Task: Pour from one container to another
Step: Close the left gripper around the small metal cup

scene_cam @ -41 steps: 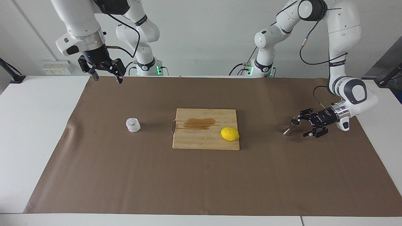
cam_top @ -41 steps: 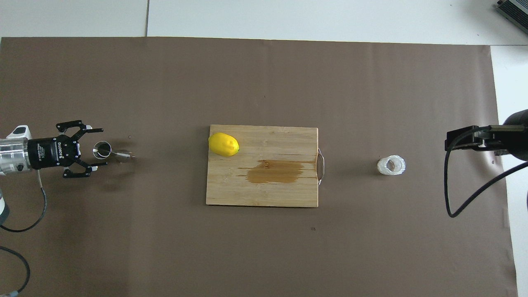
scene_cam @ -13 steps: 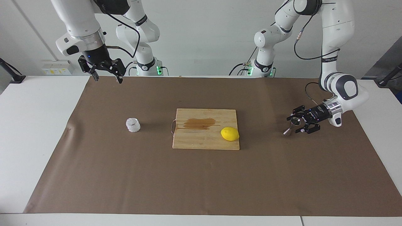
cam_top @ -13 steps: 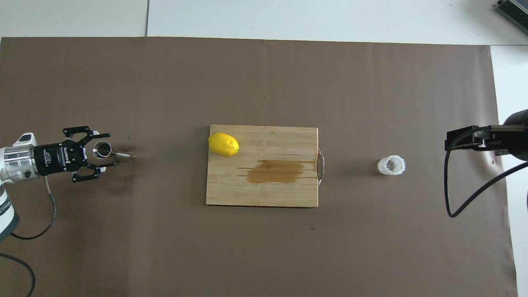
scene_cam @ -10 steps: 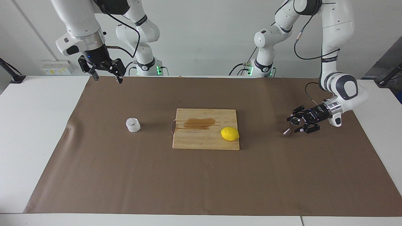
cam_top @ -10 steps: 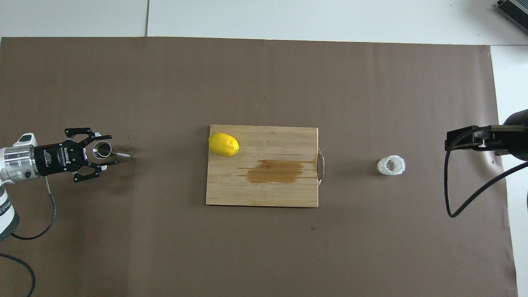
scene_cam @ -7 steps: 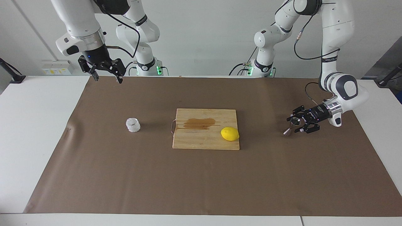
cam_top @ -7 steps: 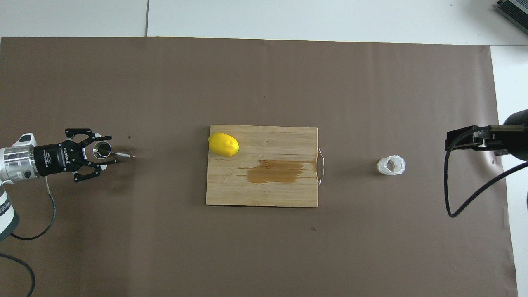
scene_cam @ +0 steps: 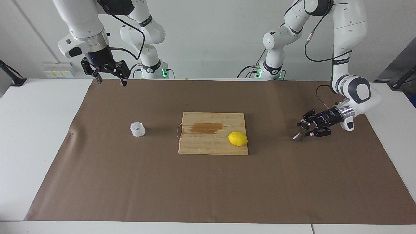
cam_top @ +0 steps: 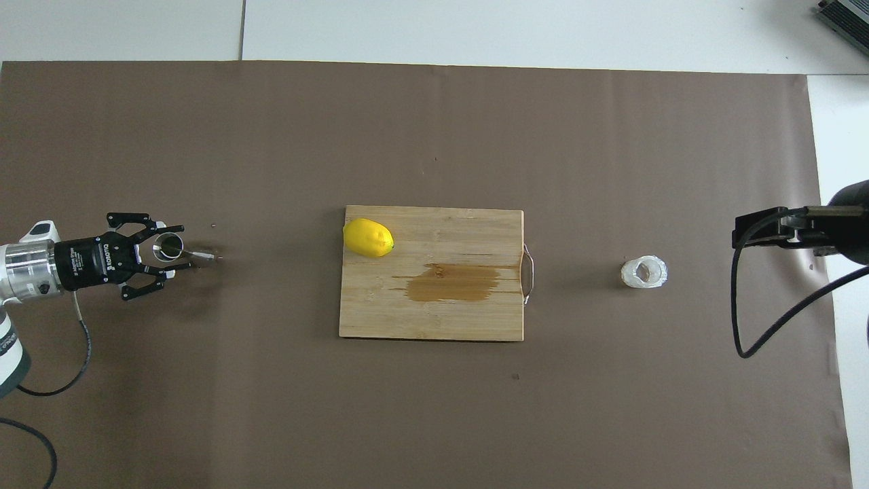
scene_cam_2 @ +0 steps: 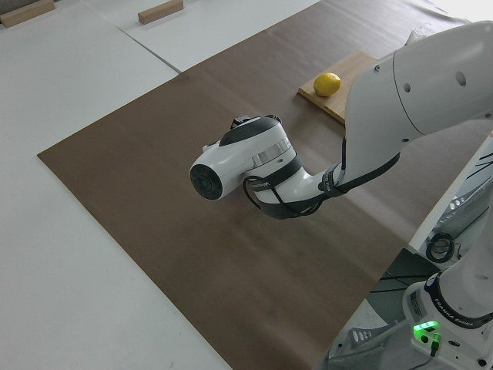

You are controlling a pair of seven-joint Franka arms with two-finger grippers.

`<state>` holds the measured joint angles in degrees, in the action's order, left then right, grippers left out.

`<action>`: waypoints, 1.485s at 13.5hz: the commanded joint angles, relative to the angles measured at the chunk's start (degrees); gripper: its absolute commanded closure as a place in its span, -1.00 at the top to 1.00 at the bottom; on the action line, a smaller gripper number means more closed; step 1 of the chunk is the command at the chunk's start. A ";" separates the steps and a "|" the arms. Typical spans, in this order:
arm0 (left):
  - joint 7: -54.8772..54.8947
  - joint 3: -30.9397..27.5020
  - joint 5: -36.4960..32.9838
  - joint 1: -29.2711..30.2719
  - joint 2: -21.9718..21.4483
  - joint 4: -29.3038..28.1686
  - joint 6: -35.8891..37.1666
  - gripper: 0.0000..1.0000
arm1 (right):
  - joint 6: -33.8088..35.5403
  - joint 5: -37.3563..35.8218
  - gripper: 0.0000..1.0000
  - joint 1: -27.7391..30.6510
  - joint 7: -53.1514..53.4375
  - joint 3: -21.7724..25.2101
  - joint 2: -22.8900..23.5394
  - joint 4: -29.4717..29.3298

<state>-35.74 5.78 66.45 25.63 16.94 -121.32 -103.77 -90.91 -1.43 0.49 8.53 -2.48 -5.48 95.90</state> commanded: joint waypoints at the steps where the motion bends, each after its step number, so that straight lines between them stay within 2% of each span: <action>1: -0.38 -0.33 1.23 -0.14 -1.30 -1.55 -0.56 0.17 | 1.00 0.56 1.00 0.83 -0.80 -0.42 -0.32 -0.37; 9: -0.38 -0.33 1.23 -0.14 -1.21 -1.55 -0.56 -0.10 | 1.00 0.56 1.00 0.83 -0.88 -0.42 -0.32 -0.37; 20: -0.29 -0.33 1.23 0.21 -0.60 -1.02 0.06 -0.23 | 1.00 0.56 1.00 0.83 -0.88 -0.42 -0.32 -0.37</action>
<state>-35.77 5.77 66.51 25.72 17.00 -121.35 -103.77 -90.91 -1.43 0.49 8.53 -2.48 -5.48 95.90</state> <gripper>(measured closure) 0.586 0.000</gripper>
